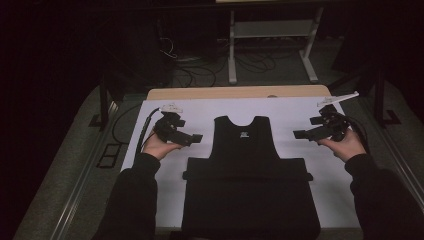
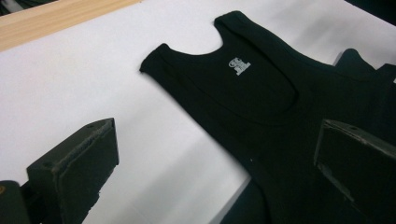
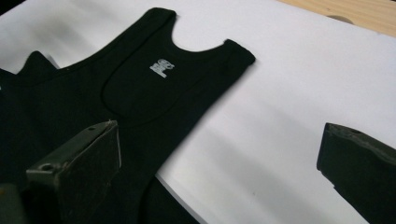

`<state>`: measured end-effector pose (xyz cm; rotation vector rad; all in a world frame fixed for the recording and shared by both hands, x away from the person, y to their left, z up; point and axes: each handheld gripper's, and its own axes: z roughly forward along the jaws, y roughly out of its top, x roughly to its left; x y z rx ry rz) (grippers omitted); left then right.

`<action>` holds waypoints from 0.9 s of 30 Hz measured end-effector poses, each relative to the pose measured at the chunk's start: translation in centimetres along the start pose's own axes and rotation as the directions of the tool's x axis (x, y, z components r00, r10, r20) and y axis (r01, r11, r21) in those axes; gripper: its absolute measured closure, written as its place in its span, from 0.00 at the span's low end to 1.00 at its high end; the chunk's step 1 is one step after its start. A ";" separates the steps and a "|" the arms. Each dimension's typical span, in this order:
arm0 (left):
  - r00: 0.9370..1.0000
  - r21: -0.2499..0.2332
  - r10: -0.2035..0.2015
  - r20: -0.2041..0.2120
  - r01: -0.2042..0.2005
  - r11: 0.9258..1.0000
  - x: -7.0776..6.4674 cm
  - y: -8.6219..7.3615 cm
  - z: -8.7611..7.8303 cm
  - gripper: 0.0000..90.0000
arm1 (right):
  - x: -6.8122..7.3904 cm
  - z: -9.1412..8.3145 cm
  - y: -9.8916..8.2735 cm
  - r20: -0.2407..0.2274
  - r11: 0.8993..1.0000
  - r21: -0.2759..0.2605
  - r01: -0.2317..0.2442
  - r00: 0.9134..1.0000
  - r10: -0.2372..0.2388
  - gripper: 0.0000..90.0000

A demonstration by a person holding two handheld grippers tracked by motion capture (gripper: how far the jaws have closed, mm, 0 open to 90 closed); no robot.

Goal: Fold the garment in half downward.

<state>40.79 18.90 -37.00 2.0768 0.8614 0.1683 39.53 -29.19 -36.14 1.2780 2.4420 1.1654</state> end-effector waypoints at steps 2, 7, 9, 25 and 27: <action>1.000 -0.005 -0.004 0.001 0.004 1.000 0.1 0.1 0.2 0.00 | 0.0 0.3 0.3 -0.011 1.000 -0.003 -0.001 1.000 0.001 0.00; 1.000 -0.008 -0.009 0.002 0.009 1.000 0.5 0.4 0.6 0.00 | 0.0 1.0 0.9 -0.022 1.000 -0.008 0.001 1.000 -0.001 0.00; 1.000 -0.012 -0.015 -0.001 0.015 1.000 0.7 0.4 0.7 0.00 | -0.1 1.4 1.1 -0.021 1.000 -0.002 0.007 1.000 -0.007 0.00; 0.999 -0.020 -0.036 -0.008 0.035 0.999 1.7 0.7 2.1 0.00 | -1.0 3.1 1.8 -0.018 1.000 0.009 0.001 1.000 -0.001 0.00; 1.000 -0.015 -0.031 -0.008 0.030 0.999 1.7 1.0 2.2 0.00 | -1.1 3.2 1.9 -0.018 1.000 0.012 0.003 1.000 -0.002 0.00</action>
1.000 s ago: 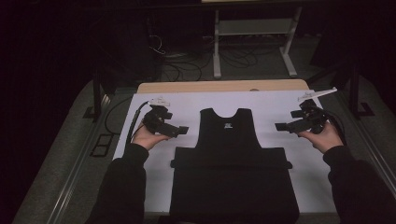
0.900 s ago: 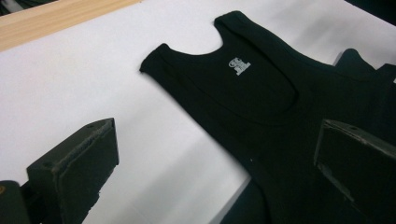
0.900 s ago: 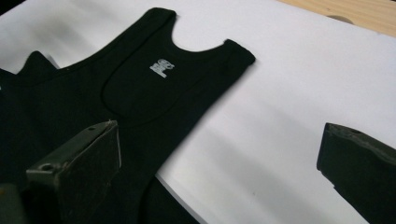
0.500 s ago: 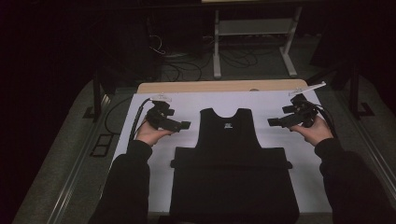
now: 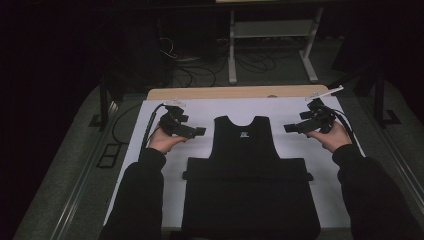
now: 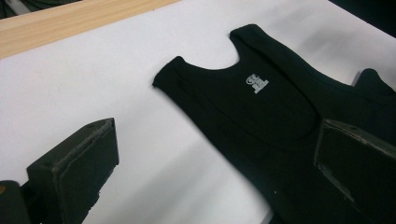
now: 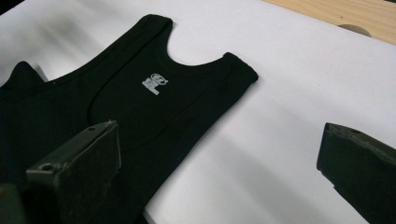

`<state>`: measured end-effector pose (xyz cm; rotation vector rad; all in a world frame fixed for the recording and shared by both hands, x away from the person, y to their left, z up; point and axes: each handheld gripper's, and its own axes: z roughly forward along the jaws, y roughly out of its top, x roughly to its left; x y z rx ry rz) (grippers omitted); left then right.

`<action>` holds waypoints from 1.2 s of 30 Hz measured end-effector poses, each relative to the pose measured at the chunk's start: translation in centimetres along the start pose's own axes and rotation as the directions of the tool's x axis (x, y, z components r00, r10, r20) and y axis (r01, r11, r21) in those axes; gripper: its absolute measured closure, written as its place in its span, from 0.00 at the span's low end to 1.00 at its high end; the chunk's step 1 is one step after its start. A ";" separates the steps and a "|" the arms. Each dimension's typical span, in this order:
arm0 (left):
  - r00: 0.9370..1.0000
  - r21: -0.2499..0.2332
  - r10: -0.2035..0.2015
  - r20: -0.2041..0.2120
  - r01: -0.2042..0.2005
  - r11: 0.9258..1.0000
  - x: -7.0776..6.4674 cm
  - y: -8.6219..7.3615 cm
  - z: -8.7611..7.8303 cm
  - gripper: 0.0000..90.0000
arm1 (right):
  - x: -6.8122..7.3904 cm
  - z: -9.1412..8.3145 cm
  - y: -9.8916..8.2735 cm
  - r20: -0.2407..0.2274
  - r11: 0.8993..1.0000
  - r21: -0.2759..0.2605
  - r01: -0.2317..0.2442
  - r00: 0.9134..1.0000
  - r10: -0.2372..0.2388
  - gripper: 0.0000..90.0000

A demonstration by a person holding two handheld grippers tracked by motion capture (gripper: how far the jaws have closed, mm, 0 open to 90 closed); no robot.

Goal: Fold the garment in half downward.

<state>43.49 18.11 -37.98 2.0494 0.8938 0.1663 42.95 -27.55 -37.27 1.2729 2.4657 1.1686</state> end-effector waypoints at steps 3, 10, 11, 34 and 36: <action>1.000 -0.001 0.004 -0.001 -0.004 1.000 0.0 0.3 0.3 0.00 | -0.2 0.2 0.3 0.001 1.000 0.001 0.001 1.000 -0.001 0.00; 1.000 0.015 0.000 -0.009 0.000 1.000 0.4 0.8 1.3 0.00 | -0.7 1.0 1.0 -0.002 1.000 -0.004 -0.005 1.000 0.005 0.00; 1.000 0.014 -0.004 -0.007 0.004 1.000 0.4 0.8 1.4 0.00 | -0.7 1.1 1.1 -0.001 1.000 -0.002 -0.005 1.000 0.005 0.00; 0.998 0.032 -0.070 -0.002 0.070 0.997 1.5 -0.2 4.8 0.00 | -1.8 4.5 0.8 -0.011 0.999 0.021 -0.039 0.999 0.039 0.00; 0.997 0.040 -0.074 -0.002 0.074 0.996 1.5 -0.3 5.1 0.00 | -1.8 4.8 0.8 -0.013 0.999 0.023 -0.038 0.999 0.038 0.00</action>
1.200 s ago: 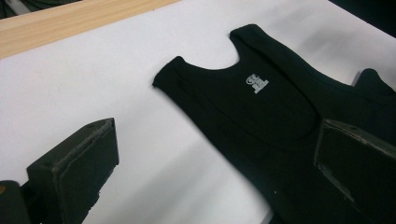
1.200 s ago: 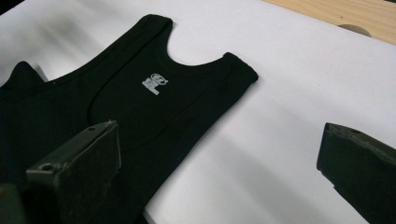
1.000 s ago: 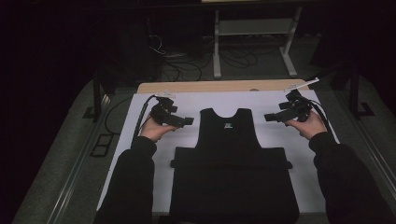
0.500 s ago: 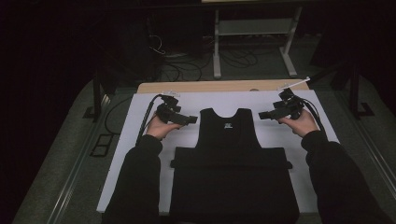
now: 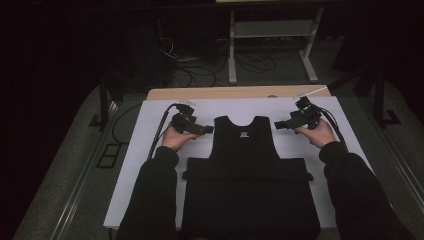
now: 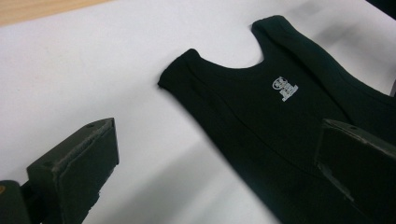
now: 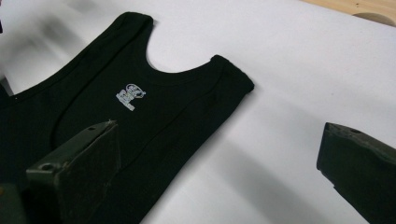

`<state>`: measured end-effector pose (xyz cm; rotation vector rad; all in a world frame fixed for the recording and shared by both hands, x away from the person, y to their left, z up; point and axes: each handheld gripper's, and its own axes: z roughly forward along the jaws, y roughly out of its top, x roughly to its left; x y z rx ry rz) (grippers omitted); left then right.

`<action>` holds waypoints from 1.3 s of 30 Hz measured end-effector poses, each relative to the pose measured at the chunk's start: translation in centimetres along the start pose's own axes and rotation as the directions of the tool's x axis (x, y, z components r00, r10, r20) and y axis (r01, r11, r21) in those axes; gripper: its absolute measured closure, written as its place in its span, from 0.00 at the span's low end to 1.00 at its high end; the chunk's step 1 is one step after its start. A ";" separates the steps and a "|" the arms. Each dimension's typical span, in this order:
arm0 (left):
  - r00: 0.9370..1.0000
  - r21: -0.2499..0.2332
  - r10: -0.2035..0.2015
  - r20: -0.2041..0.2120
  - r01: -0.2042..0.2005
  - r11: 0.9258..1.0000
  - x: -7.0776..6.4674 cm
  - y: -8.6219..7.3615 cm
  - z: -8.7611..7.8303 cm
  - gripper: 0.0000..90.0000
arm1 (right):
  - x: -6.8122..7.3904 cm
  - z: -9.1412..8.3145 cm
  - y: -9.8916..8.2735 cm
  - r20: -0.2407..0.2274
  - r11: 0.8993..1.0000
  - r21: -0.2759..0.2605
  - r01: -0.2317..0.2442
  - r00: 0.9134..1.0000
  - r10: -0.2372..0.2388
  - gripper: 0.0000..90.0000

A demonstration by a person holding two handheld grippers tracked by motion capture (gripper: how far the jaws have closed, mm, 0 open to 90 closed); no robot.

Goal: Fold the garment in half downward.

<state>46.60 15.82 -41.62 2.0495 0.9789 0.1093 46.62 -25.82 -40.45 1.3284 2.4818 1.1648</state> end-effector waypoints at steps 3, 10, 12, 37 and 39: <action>1.000 0.009 0.002 0.001 -0.002 1.000 0.1 -0.2 0.4 0.00 | 0.1 0.5 -0.1 -0.002 1.000 0.005 0.001 1.000 -0.001 0.00; 1.000 0.024 -0.003 0.024 0.003 1.000 0.2 -0.6 1.3 0.00 | 0.3 1.7 -0.3 -0.007 1.000 0.015 0.001 1.000 -0.001 0.00; 1.000 0.027 -0.009 0.030 0.008 1.000 0.2 -0.7 1.6 0.00 | 0.4 2.1 -0.3 -0.007 1.000 0.015 -0.002 1.000 0.002 0.00; 0.997 0.023 0.001 0.075 -0.003 1.000 -0.3 -1.3 3.6 0.21 | 1.7 5.3 -1.1 -0.004 0.998 0.066 0.014 1.000 -0.014 0.23; 0.998 0.030 -0.003 0.070 0.001 1.000 -0.3 -1.4 3.7 0.22 | 1.8 5.3 -1.1 0.006 0.998 0.064 0.014 1.000 -0.014 0.25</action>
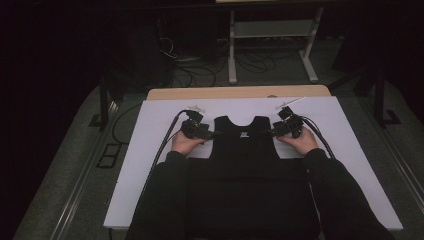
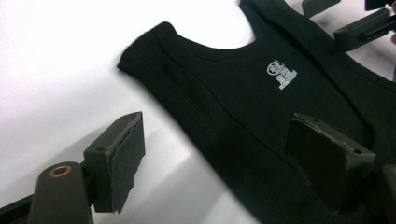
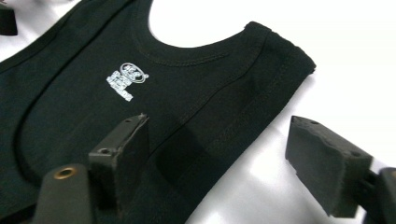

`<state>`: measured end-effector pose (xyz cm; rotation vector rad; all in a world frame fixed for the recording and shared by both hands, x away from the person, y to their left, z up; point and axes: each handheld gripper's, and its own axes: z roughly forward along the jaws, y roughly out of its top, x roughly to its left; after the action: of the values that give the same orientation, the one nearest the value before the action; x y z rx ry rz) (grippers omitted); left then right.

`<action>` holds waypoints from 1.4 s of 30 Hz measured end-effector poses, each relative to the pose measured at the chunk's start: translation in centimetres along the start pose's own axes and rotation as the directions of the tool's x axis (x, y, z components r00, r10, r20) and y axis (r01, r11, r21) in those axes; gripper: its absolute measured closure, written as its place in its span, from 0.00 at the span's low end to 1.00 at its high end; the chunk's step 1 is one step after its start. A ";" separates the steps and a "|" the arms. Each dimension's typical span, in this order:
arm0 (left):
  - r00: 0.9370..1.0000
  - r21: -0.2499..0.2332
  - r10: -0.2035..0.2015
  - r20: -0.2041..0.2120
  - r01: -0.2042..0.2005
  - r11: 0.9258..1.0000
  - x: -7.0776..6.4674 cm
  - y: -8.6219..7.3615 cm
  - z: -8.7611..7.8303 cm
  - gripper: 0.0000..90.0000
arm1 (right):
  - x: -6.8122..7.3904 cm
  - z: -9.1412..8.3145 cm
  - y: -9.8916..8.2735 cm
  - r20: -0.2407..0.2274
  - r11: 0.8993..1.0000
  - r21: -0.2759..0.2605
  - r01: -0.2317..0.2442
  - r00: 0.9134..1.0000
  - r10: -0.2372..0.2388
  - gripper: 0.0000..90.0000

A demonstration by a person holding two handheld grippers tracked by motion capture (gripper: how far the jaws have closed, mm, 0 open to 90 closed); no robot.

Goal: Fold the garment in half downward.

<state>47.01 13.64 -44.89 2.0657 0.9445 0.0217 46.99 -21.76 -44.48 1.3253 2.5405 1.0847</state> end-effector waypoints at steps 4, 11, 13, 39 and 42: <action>1.000 0.006 0.006 -0.006 -0.005 1.000 0.0 -0.1 0.3 0.27 | 0.0 0.2 0.0 0.014 1.000 -0.003 -0.005 1.000 0.005 0.32; 1.000 -0.012 0.004 -0.016 -0.004 1.000 -0.1 -0.1 0.6 0.42 | 0.1 0.2 0.0 0.024 1.000 -0.006 -0.013 1.000 0.013 0.45; 1.000 -0.010 0.011 -0.021 -0.011 1.000 -0.2 -0.1 0.6 0.45 | 0.2 0.1 0.0 0.024 1.000 -0.002 -0.008 1.000 0.008 0.48; 0.997 0.035 0.040 -0.073 -0.037 0.999 -2.0 0.7 2.2 0.93 | 0.9 0.8 0.0 -0.046 1.000 0.009 -0.008 0.999 0.009 0.93; 0.998 0.027 0.022 -0.059 -0.020 0.999 -1.9 0.7 2.2 0.95 | 0.8 0.8 0.0 -0.053 1.000 0.007 -0.016 0.998 0.017 0.94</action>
<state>46.78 10.66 -45.25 2.1093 0.9641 0.0828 46.77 -20.79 -44.88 1.3392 2.5766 1.1307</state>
